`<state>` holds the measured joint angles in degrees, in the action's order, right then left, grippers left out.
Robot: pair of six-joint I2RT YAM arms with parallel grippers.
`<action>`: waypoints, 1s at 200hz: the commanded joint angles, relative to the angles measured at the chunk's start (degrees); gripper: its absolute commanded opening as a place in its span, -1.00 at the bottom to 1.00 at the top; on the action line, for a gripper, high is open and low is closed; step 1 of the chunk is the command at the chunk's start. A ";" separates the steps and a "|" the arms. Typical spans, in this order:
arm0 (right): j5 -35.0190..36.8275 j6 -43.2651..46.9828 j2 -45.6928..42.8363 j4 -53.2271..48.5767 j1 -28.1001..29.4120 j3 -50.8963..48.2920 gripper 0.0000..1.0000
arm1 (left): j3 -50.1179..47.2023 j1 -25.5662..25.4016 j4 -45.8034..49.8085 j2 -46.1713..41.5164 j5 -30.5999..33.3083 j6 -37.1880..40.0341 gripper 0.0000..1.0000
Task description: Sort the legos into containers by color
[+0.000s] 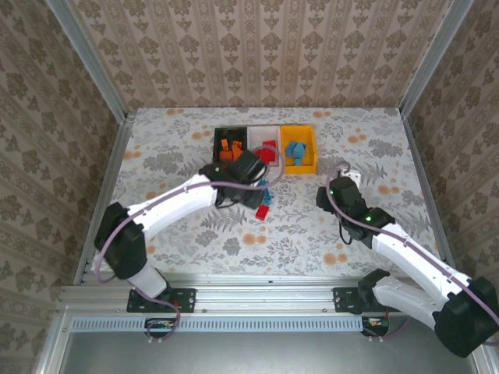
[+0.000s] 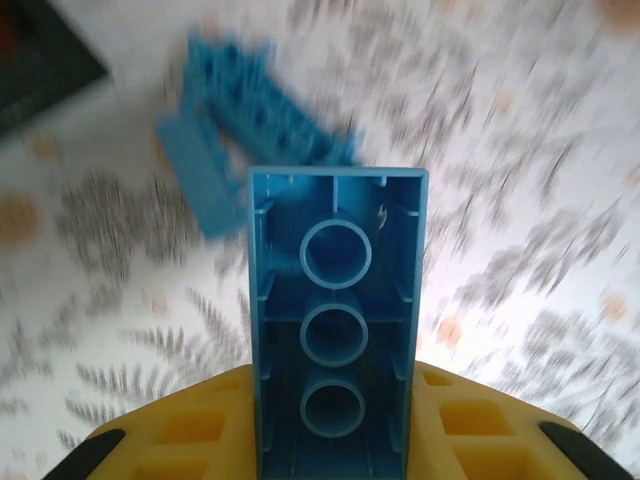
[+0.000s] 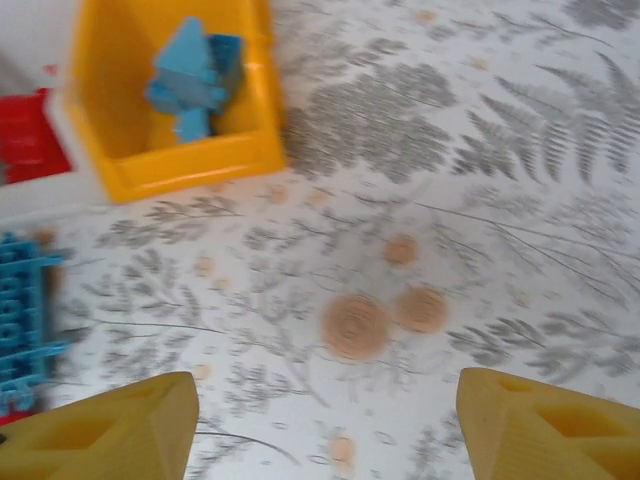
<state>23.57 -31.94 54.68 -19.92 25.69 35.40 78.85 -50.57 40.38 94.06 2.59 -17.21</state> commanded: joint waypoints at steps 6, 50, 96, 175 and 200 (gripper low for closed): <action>-2.49 -4.23 -5.53 -1.84 -4.06 -5.31 0.68 | 15.90 0.55 2.91 11.48 -3.35 4.10 -0.41; -3.46 -2.98 -11.28 -6.62 -5.37 -6.86 1.00 | 50.45 3.23 11.13 35.60 -9.36 5.78 -0.43; -4.95 -3.07 -16.25 -8.03 -5.70 -8.41 1.00 | 74.72 6.50 15.73 53.00 -11.62 3.95 -0.43; -8.92 -2.64 -15.54 -7.24 -5.73 -9.30 1.00 | 69.53 8.29 5.94 52.63 -17.65 2.20 0.40; -10.51 -2.97 -15.87 -7.34 -5.67 -9.03 1.00 | 68.88 8.14 6.20 51.00 -17.36 1.39 0.64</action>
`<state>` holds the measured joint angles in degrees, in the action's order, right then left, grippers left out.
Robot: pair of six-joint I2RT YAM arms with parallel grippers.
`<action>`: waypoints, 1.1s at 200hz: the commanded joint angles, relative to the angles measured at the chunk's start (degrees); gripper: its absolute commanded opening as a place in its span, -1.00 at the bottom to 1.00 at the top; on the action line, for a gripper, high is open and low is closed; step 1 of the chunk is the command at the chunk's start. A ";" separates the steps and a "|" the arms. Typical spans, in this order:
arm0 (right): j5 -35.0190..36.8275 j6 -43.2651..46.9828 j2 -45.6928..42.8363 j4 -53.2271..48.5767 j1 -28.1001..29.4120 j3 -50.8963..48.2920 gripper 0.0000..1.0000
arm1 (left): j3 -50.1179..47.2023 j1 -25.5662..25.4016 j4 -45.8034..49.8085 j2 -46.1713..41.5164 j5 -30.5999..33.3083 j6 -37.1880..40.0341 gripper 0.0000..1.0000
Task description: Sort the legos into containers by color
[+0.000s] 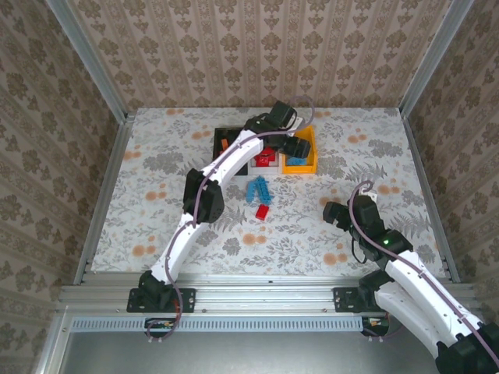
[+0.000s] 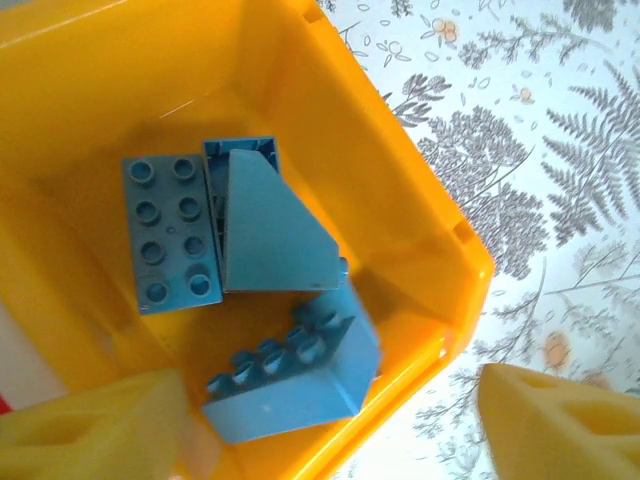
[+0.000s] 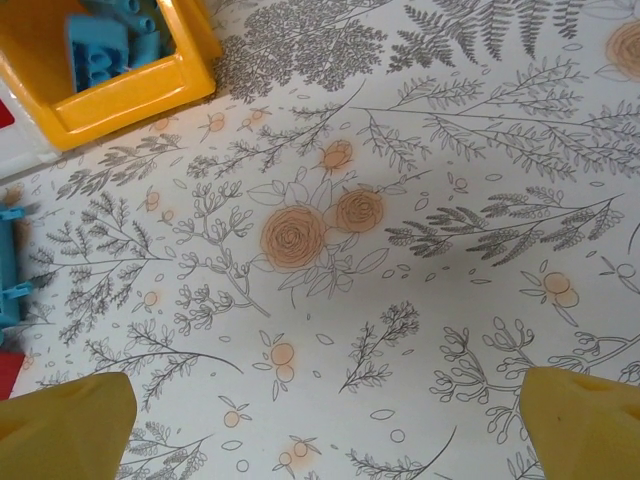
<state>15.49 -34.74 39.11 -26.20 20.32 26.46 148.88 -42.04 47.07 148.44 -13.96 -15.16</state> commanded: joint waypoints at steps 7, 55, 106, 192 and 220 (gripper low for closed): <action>-2.79 -0.27 -0.48 -1.01 -0.32 -0.21 1.00 | -2.18 -0.48 -0.49 -4.82 -0.58 -0.71 0.64; -7.35 -1.78 1.30 3.76 0.22 -1.22 0.99 | -35.44 -0.61 -10.36 -28.61 4.71 -1.96 0.63; -8.11 -2.13 9.22 9.94 3.77 0.25 0.91 | -69.10 1.38 -19.59 -46.71 13.38 -5.72 0.41; -4.99 -1.89 15.20 9.73 9.83 4.65 0.84 | -74.27 4.33 -23.21 -41.08 7.46 -6.34 0.10; -4.35 -2.08 15.14 8.96 10.27 4.66 0.84 | -75.60 4.59 -25.20 -39.82 6.03 -6.68 0.07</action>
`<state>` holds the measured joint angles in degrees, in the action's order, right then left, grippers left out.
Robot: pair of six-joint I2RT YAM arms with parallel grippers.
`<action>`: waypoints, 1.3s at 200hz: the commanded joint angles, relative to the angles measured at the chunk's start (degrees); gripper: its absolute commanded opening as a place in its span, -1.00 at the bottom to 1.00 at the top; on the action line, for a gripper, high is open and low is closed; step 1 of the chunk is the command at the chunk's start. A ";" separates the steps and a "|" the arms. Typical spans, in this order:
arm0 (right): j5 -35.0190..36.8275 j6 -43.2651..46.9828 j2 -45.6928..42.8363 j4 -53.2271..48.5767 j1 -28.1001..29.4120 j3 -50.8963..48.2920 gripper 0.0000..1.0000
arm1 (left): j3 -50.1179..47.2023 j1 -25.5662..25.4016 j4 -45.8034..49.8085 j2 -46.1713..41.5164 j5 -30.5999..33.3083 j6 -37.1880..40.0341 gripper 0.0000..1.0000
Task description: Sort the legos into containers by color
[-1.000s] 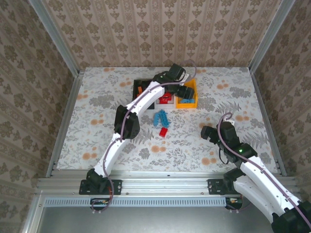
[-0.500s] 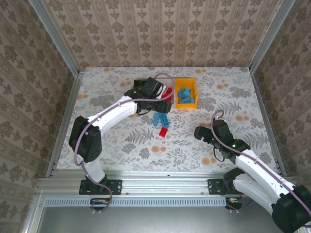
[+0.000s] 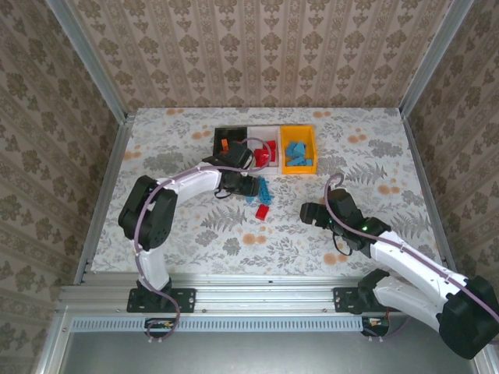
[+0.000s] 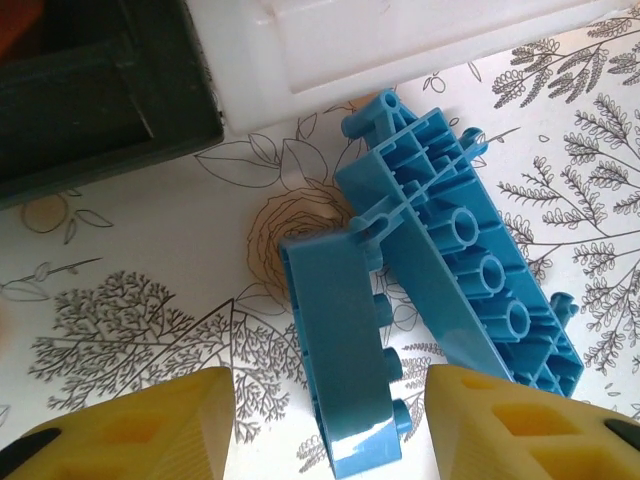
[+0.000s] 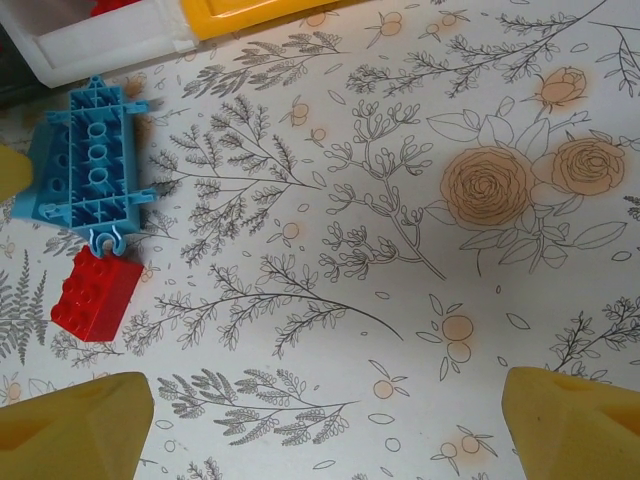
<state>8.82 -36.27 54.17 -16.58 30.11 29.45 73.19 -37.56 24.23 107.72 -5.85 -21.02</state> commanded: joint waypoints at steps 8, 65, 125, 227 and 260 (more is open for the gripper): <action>2.43 -0.55 0.06 -0.76 0.48 1.67 0.84 | -0.21 0.12 -2.64 1.36 -2.24 -0.92 0.06; 2.91 -0.56 -0.02 -0.97 0.57 1.65 0.84 | -2.76 0.21 -4.01 2.37 -2.34 -1.62 -0.22; 3.97 0.21 -1.64 -1.94 0.57 1.70 0.84 | -3.51 -0.52 -2.99 -1.18 -2.02 -1.52 -0.61; 9.18 -0.39 -7.68 -5.02 -2.85 -1.07 0.85 | 30.61 -5.69 7.47 8.04 -6.75 2.58 -0.71; 8.99 -0.16 -10.46 -6.72 -3.79 -1.97 0.86 | 48.00 -5.85 10.25 22.42 -9.44 2.30 -0.70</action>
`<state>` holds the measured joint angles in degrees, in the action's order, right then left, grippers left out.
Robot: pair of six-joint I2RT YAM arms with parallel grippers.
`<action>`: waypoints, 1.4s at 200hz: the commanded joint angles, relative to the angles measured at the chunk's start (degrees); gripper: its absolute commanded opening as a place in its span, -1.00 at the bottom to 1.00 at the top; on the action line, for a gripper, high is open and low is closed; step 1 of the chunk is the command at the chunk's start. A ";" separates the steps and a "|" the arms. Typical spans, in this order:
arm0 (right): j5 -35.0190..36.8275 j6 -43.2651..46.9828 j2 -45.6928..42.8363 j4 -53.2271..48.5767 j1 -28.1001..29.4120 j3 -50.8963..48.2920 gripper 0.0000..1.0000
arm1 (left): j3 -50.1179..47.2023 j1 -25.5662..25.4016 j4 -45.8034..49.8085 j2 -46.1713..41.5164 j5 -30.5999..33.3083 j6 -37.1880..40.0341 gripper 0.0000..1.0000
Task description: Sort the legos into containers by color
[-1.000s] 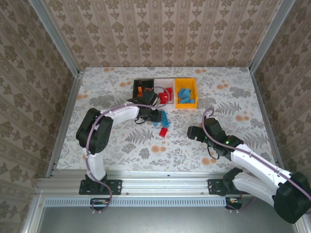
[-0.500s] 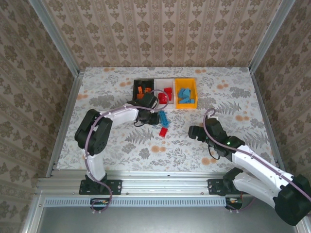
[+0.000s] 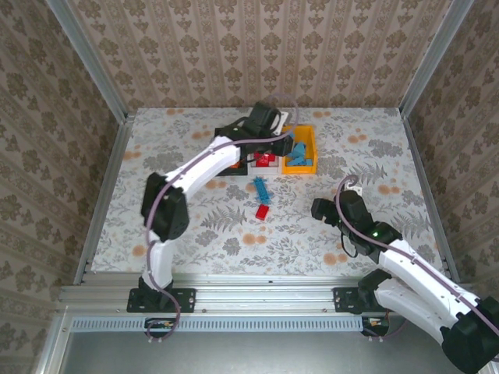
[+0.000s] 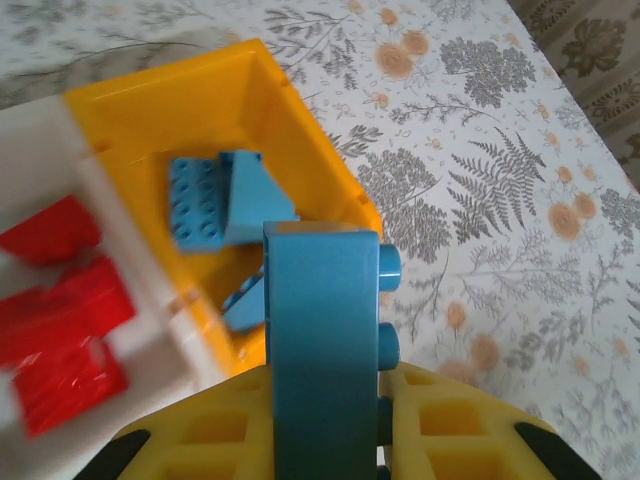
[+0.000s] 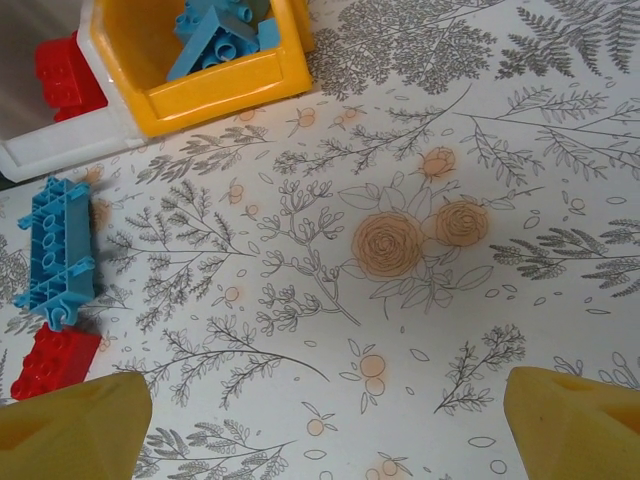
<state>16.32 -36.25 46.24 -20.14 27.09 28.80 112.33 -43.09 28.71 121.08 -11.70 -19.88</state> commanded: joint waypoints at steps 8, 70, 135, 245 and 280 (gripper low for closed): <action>1.14 0.02 -3.53 -3.41 -0.88 -1.55 0.86 | 12.50 -0.41 6.99 11.69 -3.79 0.95 -0.70; -0.27 0.20 -6.50 -4.07 -1.03 -3.22 0.87 | 22.35 -0.48 5.12 19.45 -0.22 0.94 -0.20; -3.42 0.15 -5.20 -2.44 -1.08 -3.28 0.86 | 5.89 -2.25 1.69 2.53 2.95 0.72 0.62; -6.97 14.84 51.05 9.51 12.46 32.62 0.86 | -68.79 11.92 -12.49 -50.73 5.55 -14.68 0.86; -6.13 16.15 65.06 3.38 12.46 46.51 0.85 | -80.30 16.64 -10.44 -64.89 3.18 -17.34 1.00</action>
<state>9.13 -22.72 105.51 -11.11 39.66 68.90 36.14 -28.01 17.96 64.64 -6.20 -33.47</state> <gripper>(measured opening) 0.935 0.992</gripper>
